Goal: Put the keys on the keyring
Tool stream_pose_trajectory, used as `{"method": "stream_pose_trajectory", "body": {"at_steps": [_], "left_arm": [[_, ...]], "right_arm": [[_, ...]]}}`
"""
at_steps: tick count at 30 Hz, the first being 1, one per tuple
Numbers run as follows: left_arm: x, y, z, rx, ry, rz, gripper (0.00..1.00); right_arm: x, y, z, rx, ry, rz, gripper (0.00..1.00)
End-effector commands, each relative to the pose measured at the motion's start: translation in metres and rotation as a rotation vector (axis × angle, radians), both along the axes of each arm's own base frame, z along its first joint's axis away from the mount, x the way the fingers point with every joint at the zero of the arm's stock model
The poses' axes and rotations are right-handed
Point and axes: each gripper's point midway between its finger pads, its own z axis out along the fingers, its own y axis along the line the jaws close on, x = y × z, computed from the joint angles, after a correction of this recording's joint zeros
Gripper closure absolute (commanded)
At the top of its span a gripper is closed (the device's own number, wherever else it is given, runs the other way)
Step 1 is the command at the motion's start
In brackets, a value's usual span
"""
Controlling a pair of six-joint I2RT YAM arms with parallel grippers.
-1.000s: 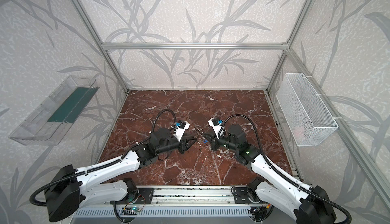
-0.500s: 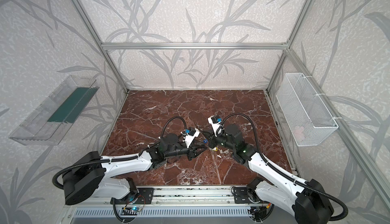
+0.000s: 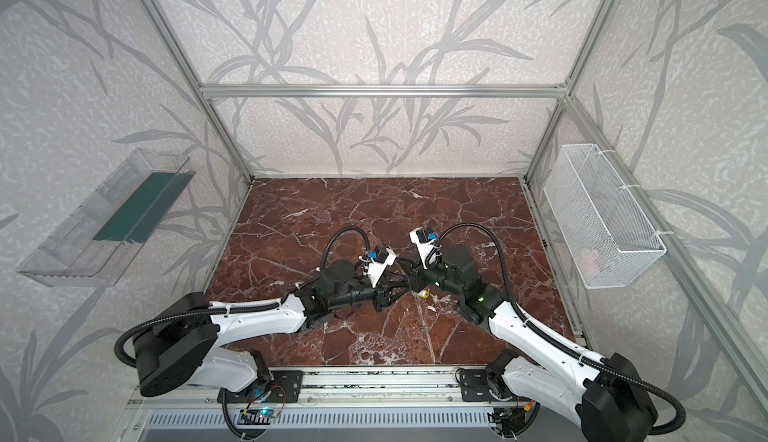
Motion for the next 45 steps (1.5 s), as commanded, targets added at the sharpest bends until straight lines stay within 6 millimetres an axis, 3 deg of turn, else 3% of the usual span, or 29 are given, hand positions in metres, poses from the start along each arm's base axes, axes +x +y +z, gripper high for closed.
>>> {"method": "stream_pose_trajectory", "body": {"at_steps": [1,16,23,35,45], "left_arm": [[0.002,-0.01,0.016,-0.043,-0.013,-0.02,0.68],[-0.004,-0.018,0.011,-0.043,0.026,-0.076,0.73],[-0.001,-0.018,0.011,-0.038,0.021,-0.06,0.86],[0.006,-0.015,0.01,-0.023,0.012,-0.019,1.0],[0.007,-0.005,0.011,-0.023,-0.012,0.019,1.0]], "right_arm": [[0.003,0.003,0.034,0.067,-0.075,-0.007,1.0],[0.004,0.002,0.036,0.072,-0.084,-0.021,1.0],[0.003,0.001,0.034,0.07,-0.078,-0.02,1.0],[0.001,-0.002,0.034,0.075,-0.076,-0.03,1.0],[0.003,-0.015,0.036,0.076,-0.085,-0.097,1.0]]}}
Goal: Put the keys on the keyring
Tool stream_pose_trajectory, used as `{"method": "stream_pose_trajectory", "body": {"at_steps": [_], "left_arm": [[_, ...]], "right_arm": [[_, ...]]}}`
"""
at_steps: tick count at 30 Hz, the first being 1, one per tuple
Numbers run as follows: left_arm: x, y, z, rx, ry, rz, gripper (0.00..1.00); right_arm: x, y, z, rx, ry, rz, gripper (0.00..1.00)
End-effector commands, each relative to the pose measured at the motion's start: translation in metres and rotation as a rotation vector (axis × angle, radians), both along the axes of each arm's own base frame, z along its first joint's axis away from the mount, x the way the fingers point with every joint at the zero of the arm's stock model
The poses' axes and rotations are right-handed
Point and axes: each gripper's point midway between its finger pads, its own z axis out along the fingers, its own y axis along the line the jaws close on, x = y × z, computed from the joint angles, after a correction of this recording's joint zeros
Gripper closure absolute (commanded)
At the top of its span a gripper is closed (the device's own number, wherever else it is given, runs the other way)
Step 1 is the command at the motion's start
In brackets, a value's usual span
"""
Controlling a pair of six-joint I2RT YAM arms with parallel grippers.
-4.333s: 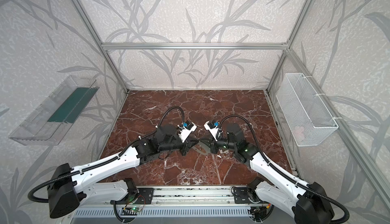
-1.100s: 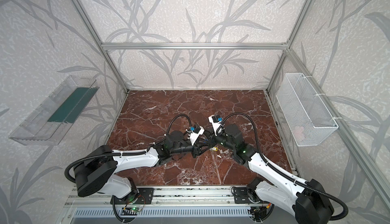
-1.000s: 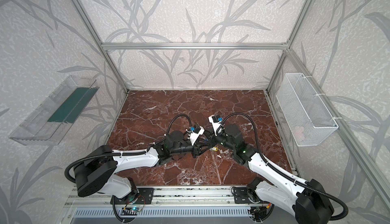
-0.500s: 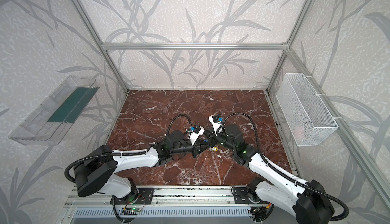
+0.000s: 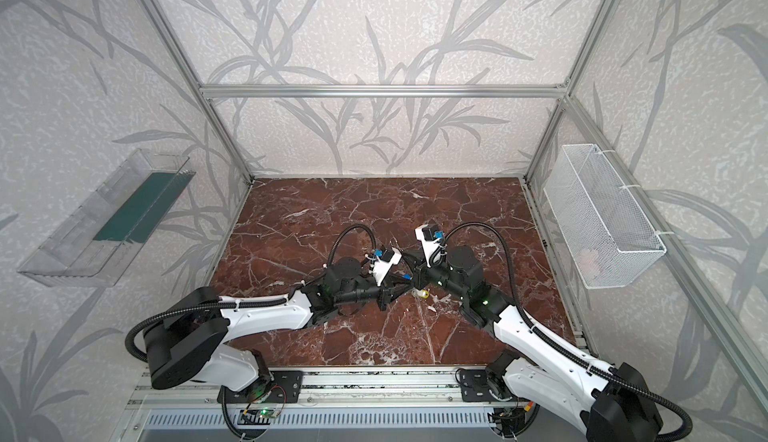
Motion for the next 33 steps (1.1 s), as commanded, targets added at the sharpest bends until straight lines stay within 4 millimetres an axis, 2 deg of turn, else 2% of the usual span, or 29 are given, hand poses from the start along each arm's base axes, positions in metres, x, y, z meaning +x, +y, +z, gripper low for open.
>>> {"method": "stream_pose_trajectory", "body": {"at_steps": [1,20,33], "left_arm": [[0.004,0.006,0.017,-0.034,-0.05,0.042,1.0],[0.025,0.037,0.018,-0.003,-0.089,0.243,1.0],[0.042,0.07,0.034,-0.031,-0.136,0.433,1.0]], "right_arm": [[-0.001,-0.005,0.014,0.038,-0.033,-0.03,1.0],[0.001,-0.018,0.011,0.059,-0.034,-0.098,1.0],[-0.012,-0.013,0.001,0.071,-0.008,-0.048,1.0]]}}
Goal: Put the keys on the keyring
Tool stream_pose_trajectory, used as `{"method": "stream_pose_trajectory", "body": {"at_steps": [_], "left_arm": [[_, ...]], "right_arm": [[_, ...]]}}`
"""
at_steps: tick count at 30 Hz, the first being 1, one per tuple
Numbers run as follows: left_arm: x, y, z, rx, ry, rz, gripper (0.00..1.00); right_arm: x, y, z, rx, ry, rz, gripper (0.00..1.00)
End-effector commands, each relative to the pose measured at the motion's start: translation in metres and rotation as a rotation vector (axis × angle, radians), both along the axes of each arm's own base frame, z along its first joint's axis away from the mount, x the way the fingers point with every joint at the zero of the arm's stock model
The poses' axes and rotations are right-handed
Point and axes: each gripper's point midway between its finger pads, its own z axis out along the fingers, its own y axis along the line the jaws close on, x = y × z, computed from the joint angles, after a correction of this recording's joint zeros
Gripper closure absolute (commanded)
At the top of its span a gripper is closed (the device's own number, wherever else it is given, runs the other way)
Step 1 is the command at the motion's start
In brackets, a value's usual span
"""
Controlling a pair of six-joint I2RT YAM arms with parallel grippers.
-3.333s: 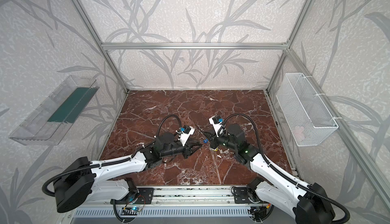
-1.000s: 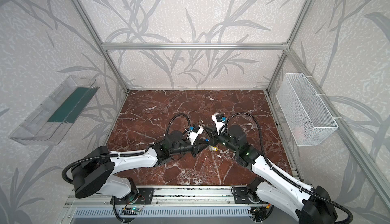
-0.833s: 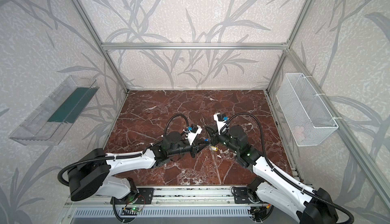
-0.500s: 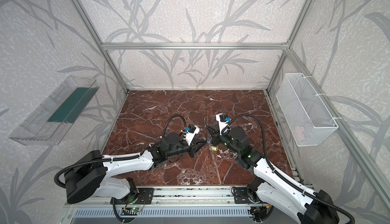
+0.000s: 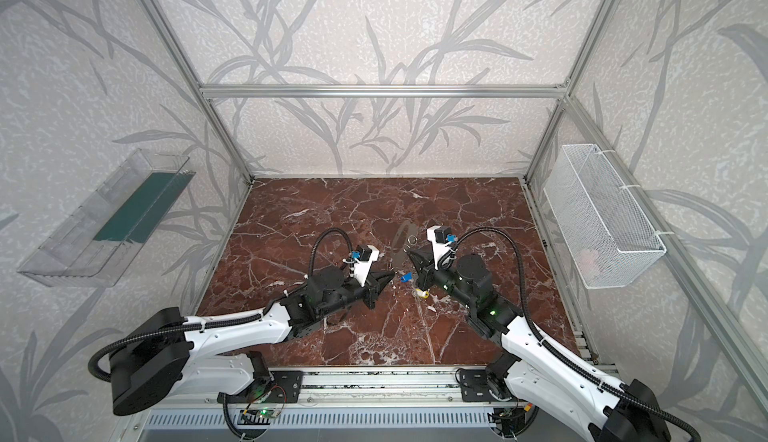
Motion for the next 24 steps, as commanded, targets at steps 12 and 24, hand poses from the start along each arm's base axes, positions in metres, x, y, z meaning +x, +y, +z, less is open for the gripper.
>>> {"method": "stream_pose_trajectory", "body": {"at_steps": [12,24], "left_arm": [[0.012,0.022,0.037,-0.064,-0.12,0.107,1.0],[0.008,0.042,0.048,-0.008,-0.167,0.13,1.0]], "right_arm": [[-0.017,0.005,-0.026,-0.039,0.074,0.051,0.87],[-0.035,0.013,-0.014,-0.047,0.035,0.165,0.66]]}}
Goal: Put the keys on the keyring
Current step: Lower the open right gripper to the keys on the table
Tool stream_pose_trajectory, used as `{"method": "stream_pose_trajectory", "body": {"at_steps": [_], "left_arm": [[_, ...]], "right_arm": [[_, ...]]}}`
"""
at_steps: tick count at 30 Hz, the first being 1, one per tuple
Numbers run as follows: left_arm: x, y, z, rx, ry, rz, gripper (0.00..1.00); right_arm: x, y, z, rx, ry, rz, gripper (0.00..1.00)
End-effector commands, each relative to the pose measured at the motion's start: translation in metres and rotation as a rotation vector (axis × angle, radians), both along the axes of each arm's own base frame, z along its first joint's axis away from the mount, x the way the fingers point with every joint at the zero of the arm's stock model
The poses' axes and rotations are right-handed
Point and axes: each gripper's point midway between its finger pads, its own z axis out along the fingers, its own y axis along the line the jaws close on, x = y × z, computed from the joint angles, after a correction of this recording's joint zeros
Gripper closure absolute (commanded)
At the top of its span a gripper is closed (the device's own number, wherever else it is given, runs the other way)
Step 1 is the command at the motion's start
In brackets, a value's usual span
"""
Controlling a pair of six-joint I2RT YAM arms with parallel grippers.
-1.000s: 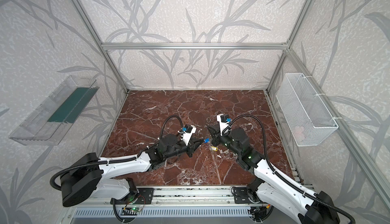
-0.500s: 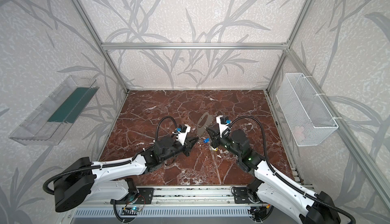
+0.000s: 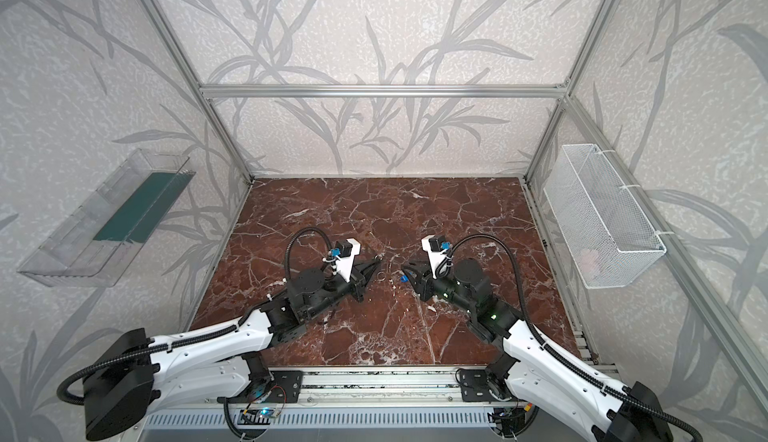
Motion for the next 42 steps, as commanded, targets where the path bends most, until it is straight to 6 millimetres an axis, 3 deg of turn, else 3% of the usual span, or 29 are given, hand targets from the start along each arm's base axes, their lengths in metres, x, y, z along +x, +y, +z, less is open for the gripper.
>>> {"method": "stream_pose_trajectory", "body": {"at_steps": [1,5,8,25,42], "left_arm": [[0.001,0.008,0.007,0.026,-0.021,0.02,1.0],[-0.001,0.013,0.007,0.07,-0.02,0.026,1.0],[-0.001,0.018,0.006,0.098,-0.02,0.04,1.0],[-0.01,0.039,0.011,0.136,-0.051,0.067,1.0],[-0.015,0.049,0.007,0.116,-0.04,0.084,1.0]], "right_arm": [[-0.011,0.003,0.01,-0.006,-0.035,0.058,0.65],[-0.009,-0.001,0.011,-0.064,-0.037,0.043,0.64],[-0.001,-0.008,-0.002,-0.143,0.0,-0.007,0.63],[0.008,-0.037,-0.137,-0.402,0.336,-0.181,0.64],[0.071,-0.031,-0.165,-0.4,0.425,-0.3,0.67]]}}
